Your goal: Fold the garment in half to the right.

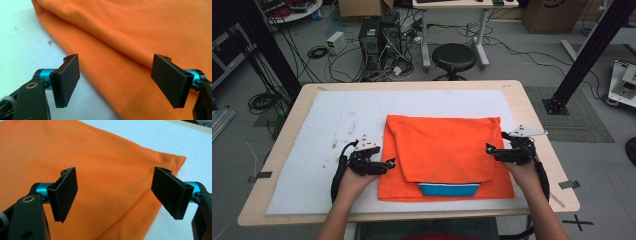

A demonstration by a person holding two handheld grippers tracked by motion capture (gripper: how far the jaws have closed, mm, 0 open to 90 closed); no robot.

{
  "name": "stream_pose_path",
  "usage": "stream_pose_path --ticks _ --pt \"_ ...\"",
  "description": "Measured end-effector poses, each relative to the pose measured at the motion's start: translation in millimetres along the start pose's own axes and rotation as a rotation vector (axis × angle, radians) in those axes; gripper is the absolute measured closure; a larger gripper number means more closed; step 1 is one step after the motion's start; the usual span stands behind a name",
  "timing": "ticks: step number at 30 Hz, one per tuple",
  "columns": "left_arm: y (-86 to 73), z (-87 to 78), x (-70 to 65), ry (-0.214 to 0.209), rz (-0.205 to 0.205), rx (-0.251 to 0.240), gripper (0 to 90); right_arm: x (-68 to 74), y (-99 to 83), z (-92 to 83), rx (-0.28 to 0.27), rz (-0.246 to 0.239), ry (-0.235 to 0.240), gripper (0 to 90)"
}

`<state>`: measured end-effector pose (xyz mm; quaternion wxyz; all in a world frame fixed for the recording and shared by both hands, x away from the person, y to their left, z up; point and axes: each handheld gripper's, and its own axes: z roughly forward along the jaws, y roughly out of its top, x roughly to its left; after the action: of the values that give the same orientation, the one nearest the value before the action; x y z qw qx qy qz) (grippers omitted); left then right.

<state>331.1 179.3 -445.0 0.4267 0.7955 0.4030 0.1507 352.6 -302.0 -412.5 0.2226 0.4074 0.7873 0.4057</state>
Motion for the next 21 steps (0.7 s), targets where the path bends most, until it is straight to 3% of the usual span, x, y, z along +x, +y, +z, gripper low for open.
stream_pose_path --ticks 5,8,12,17,21 --pt "-11.1 -1.9 -3.1 -0.001 0.016 0.06 23.1 2.2 -0.4 -1.7 -0.003 -0.009 -0.007 21.7" --pt "-11.6 -2.0 -7.0 -0.02 0.014 0.074 23.4 1.4 -1.7 1.2 0.006 -0.006 -0.004 21.7" --pt "-11.1 -1.2 -11.0 -0.006 0.021 0.078 22.9 2.4 -1.9 3.0 0.01 -0.008 0.0 21.7" --pt "-10.8 1.0 -22.6 -0.076 0.017 0.07 23.3 2.5 -1.1 2.8 0.006 -0.008 -0.003 21.7" --pt "-10.7 4.6 -35.7 -0.171 0.004 0.057 24.6 1.6 -1.9 2.9 0.006 -0.004 -0.001 21.7"
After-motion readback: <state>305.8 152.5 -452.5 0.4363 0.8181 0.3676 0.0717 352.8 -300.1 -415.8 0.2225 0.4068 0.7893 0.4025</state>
